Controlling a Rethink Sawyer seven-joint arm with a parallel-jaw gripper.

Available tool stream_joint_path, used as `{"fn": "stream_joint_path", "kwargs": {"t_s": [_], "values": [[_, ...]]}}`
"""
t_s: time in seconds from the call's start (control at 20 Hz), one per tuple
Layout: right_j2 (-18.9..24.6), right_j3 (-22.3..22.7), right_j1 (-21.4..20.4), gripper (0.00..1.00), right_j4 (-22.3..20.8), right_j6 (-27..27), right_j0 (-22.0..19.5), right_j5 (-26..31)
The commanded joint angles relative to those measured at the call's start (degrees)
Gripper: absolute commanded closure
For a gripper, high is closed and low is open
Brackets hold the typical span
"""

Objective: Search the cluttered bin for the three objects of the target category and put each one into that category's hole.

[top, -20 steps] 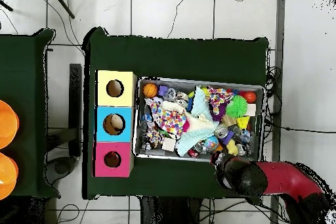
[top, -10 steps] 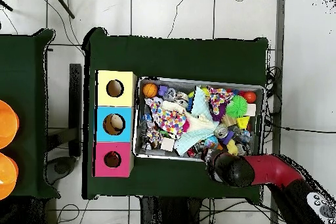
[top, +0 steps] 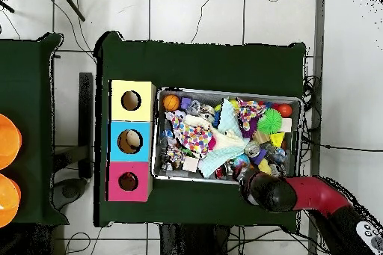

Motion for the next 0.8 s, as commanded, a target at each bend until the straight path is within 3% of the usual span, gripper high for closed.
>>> {"fn": "stream_joint_path", "kwargs": {"t_s": [0.05,0.25,0.4,0.55,0.8], "values": [[8.28,-5.89,-0.43,0.0,-3.42,-27.04,-4.31,6.43],[9.87,-6.81,-0.86,0.0,-2.1,-29.69,-6.1,9.39],[12.12,-5.97,-1.13,0.0,-1.52,-30.03,-8.16,7.67],[11.49,-8.02,1.03,0.0,-1.69,-31.12,-7.9,9.12],[11.82,-7.83,2.08,0.0,-1.71,-29.53,-9.02,5.53]]}}
